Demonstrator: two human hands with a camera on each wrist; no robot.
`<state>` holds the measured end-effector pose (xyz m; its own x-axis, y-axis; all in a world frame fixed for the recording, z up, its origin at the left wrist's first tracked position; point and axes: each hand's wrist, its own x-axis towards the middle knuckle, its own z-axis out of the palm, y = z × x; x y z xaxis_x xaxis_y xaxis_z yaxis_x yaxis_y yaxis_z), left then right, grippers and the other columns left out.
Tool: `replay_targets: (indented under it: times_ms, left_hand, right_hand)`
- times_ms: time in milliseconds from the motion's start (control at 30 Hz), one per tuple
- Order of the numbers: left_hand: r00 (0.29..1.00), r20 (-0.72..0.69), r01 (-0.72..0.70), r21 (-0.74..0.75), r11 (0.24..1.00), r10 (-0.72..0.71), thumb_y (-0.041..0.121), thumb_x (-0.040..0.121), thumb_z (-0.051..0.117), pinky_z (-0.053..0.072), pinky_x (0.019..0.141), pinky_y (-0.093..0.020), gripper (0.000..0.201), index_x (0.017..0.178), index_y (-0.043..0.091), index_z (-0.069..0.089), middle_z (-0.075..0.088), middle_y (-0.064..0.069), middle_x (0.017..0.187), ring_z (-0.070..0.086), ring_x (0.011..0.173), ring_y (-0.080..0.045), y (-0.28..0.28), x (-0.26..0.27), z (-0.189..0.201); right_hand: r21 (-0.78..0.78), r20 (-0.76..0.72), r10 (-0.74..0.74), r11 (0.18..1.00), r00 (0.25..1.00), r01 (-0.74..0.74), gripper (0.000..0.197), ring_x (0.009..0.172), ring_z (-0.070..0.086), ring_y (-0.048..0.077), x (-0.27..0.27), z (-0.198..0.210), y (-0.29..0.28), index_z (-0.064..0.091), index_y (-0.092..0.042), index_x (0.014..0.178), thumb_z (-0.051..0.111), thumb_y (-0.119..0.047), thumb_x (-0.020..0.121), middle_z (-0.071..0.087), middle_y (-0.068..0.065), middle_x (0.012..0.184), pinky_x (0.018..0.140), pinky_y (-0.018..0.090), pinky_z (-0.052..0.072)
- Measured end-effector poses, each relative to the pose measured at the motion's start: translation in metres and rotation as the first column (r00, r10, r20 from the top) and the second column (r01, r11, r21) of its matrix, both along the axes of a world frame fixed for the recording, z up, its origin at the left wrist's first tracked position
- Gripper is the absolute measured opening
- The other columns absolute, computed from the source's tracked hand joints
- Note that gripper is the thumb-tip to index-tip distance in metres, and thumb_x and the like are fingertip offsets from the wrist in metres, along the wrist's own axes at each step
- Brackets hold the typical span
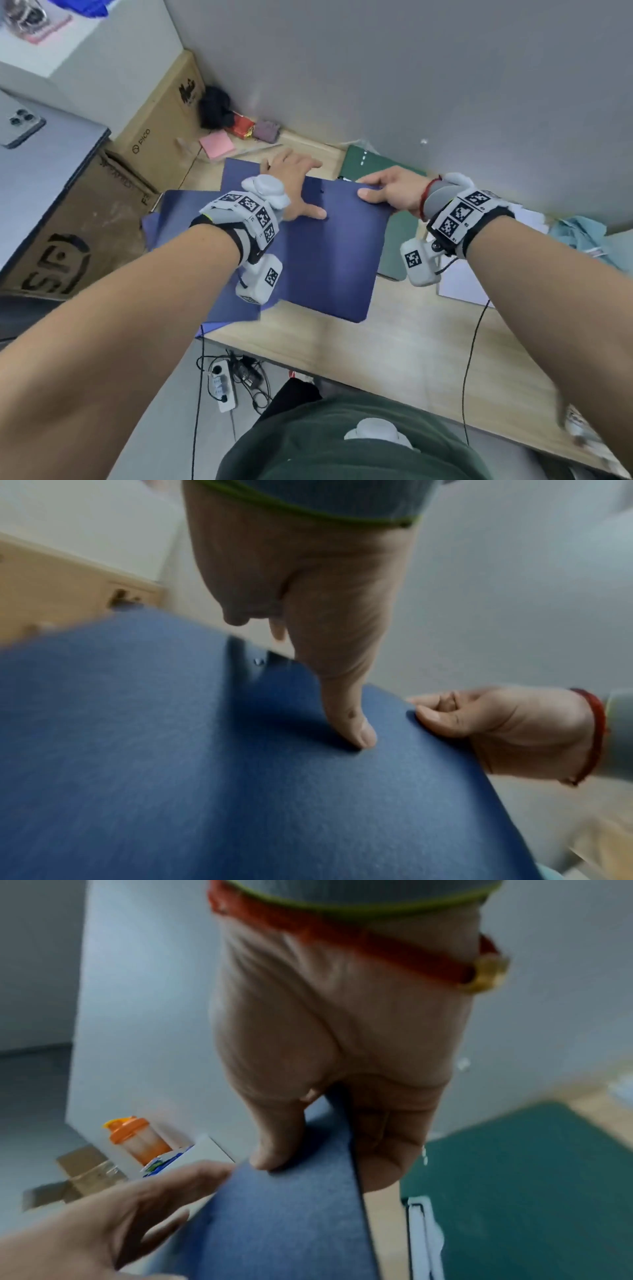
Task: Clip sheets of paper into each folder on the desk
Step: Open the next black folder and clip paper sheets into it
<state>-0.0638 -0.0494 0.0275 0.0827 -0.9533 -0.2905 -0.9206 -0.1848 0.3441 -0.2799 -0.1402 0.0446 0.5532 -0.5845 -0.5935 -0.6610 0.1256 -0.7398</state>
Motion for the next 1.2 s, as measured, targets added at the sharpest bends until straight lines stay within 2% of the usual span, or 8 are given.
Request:
replay_targets:
  times_ms: [233, 333, 467, 633, 767, 933, 1133, 1200]
  left_hand:
    - [0.964, 0.018, 0.26, 0.139, 0.956, -0.265, 0.056, 0.079, 0.071, 0.052, 0.082, -0.039, 0.04, 0.106, 0.026, 0.069, 0.066, 0.001, 0.094, 0.064, 0.093, -0.03, -0.032, -0.088, 0.032]
    - [0.972, -0.155, 0.179, 0.005, 0.984, -0.176, 0.047, 0.086, 0.067, 0.047, 0.079, -0.033, 0.02, 0.094, 0.029, 0.064, 0.065, 0.005, 0.091, 0.064, 0.093, -0.027, -0.034, -0.107, 0.033]
    - [0.97, -0.219, 0.082, -0.097, 0.992, -0.102, 0.038, 0.091, 0.062, 0.047, 0.087, -0.033, 0.025, 0.111, 0.023, 0.065, 0.068, 0.001, 0.104, 0.062, 0.098, -0.027, -0.04, -0.144, 0.044]
    - [0.972, -0.185, 0.122, -0.127, 0.984, -0.145, 0.022, 0.082, 0.065, 0.032, 0.062, -0.029, 0.024, 0.066, 0.019, 0.048, 0.049, 0.002, 0.063, 0.045, 0.068, -0.025, -0.035, -0.188, 0.049]
    - [0.964, -0.143, 0.207, -0.129, 0.97, -0.225, 0.013, 0.085, 0.064, 0.044, 0.073, -0.027, 0.032, 0.109, 0.031, 0.074, 0.061, 0.003, 0.087, 0.054, 0.08, -0.022, -0.029, -0.205, 0.047]
    - [0.977, -0.029, 0.207, -0.104, 0.973, -0.211, -0.003, 0.087, 0.053, 0.05, 0.092, -0.034, 0.061, 0.126, 0.042, 0.064, 0.067, 0.003, 0.115, 0.061, 0.105, -0.027, -0.04, -0.182, 0.043]
    - [0.976, -0.027, 0.204, -0.219, 0.954, -0.215, 0.014, 0.084, 0.073, 0.029, 0.113, -0.04, 0.036, 0.111, 0.037, 0.074, 0.052, 0.007, 0.143, 0.044, 0.134, -0.021, -0.045, -0.157, 0.026]
    - [0.997, 0.022, 0.083, -0.225, 0.971, -0.08, 0.023, 0.076, 0.08, 0.025, 0.114, -0.048, 0.051, 0.123, 0.038, 0.067, 0.04, -0.001, 0.151, 0.034, 0.141, -0.028, -0.042, -0.158, 0.013]
  right_hand:
    - [-0.231, 0.088, -0.209, 0.947, 0.974, 0.224, 0.007, 0.075, 0.066, 0.009, -0.097, 0.044, -0.002, 0.074, -0.023, 0.084, 0.078, -0.029, 0.083, 0.073, -0.004, 0.081, 0.078, 0.028, 0.055]
    - [-0.206, 0.193, -0.414, 0.869, 0.89, 0.449, 0.043, 0.091, 0.067, 0.014, -0.13, 0.042, -0.009, 0.07, -0.012, 0.105, 0.08, -0.044, 0.078, 0.072, 0.001, 0.1, 0.097, 0.044, 0.053]
    - [-0.28, 0.0, -0.541, 0.808, 0.841, 0.519, 0.077, 0.129, 0.051, 0.02, -0.165, 0.045, 0.003, 0.045, -0.016, 0.143, 0.066, -0.06, 0.084, 0.051, 0.003, 0.143, 0.111, 0.039, 0.038]
    - [0.051, 0.061, -0.55, 0.835, 0.833, 0.548, 0.091, 0.123, 0.056, 0.031, -0.154, 0.044, 0.021, 0.047, -0.02, 0.141, 0.055, -0.08, 0.074, 0.051, 0.001, 0.141, 0.1, 0.049, 0.048]
    - [0.501, 0.243, -0.816, 0.569, 0.525, 0.652, 0.091, 0.1, 0.059, 0.037, -0.16, 0.054, 0.016, 0.05, -0.006, 0.109, 0.052, -0.087, 0.068, 0.052, 0.011, 0.103, 0.09, 0.052, 0.049]
    - [0.715, 0.33, -0.866, 0.489, 0.376, 0.499, 0.124, 0.113, 0.062, 0.049, -0.21, 0.049, 0.005, 0.046, 0.001, 0.131, 0.033, -0.099, 0.058, 0.057, 0.022, 0.132, 0.101, 0.055, 0.047]
    - [0.515, 0.149, -0.861, 0.487, 0.486, 0.705, 0.012, 0.065, 0.074, 0.018, -0.223, 0.009, 0.017, 0.059, -0.003, 0.101, 0.059, -0.015, 0.097, 0.065, 0.012, 0.09, 0.06, 0.022, 0.059]
    - [0.547, 0.127, -0.878, 0.45, 0.461, 0.706, 0.004, 0.059, 0.072, 0.013, -0.224, 0.0, 0.023, 0.059, -0.006, 0.099, 0.056, -0.003, 0.097, 0.07, 0.008, 0.076, 0.053, 0.017, 0.055]
